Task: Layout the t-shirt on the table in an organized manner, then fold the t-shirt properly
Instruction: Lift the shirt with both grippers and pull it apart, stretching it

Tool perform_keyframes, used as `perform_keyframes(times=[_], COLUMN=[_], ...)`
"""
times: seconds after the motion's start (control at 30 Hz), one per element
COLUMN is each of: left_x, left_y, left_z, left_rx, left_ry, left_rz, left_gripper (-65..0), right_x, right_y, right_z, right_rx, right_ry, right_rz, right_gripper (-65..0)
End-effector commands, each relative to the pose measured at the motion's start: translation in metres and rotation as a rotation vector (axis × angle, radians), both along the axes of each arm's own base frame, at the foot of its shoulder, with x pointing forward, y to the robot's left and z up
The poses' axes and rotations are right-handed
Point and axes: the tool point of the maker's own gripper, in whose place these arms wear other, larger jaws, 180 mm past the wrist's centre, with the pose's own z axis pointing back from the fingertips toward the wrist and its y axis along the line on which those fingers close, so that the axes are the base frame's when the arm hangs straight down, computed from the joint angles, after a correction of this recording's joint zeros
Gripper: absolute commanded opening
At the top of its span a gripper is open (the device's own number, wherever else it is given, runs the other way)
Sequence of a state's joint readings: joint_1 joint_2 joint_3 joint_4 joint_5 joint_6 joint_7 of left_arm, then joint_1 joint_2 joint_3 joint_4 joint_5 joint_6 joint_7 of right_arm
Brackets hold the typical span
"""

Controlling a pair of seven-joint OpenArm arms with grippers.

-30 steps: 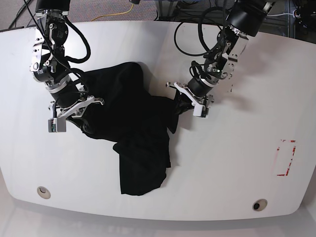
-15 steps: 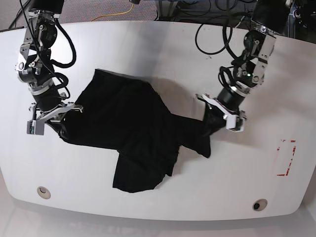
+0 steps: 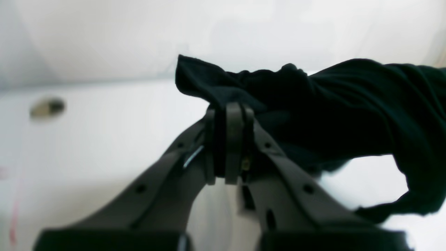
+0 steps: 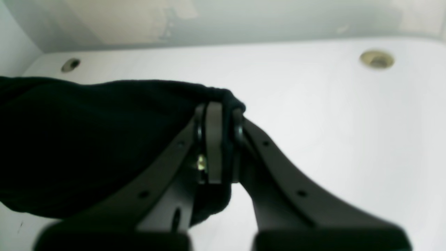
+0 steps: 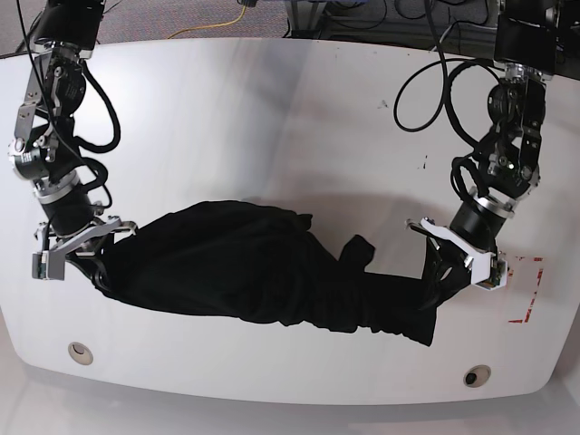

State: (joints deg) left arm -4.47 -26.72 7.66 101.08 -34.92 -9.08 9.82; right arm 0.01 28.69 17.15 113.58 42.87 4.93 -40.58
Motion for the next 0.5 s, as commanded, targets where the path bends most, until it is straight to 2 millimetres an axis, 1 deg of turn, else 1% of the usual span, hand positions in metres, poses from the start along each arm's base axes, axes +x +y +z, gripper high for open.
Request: perform_keyframes(times=[0.0,0.1,0.2,0.27,0.3,0.37,0.47], left_x=[0.009,0.015,0.02,0.023,0.027,0.033,0.044], left_y=[0.014,0.015,0.017,0.017,0.019,0.026,0.042], left_z=[0.035,0.051,0.068,0.079,0.088,0.101,0.107], left_rx=[0.013,0.022,0.024,0.028,0.029,0.043,0.046], left_ry=[-0.099,-0.137,-0.181,-0.208,-0.229,-0.256,-0.26], left_rz=[0.028,0.029,0.033,0.035,0.039,0.054,0.093], left_gripper=[-65.0,-65.0,-65.0,-65.0,-65.0,-65.0,-65.0], right_x=[0.01,0.016,0.021,0.025,0.029,0.035,0.043], right_y=[-0.013,-0.016,-0.018,-0.019,-0.022,-0.027,-0.039], right_z=[0.032,0.048,0.058,0.067,0.073,0.077,0.087], right_rx=[-0.036,-0.053,-0.054,-0.053,-0.049,-0.042,-0.044], right_ry=[-0.096,-0.134,-0.157,-0.181,-0.193,-0.201,-0.216], right_rz=[-0.029,-0.028,-0.032,-0.036,-0.041,-0.055,-0.076], right_gripper=[-65.0,-65.0,-65.0,-65.0,-65.0,-65.0,-65.0])
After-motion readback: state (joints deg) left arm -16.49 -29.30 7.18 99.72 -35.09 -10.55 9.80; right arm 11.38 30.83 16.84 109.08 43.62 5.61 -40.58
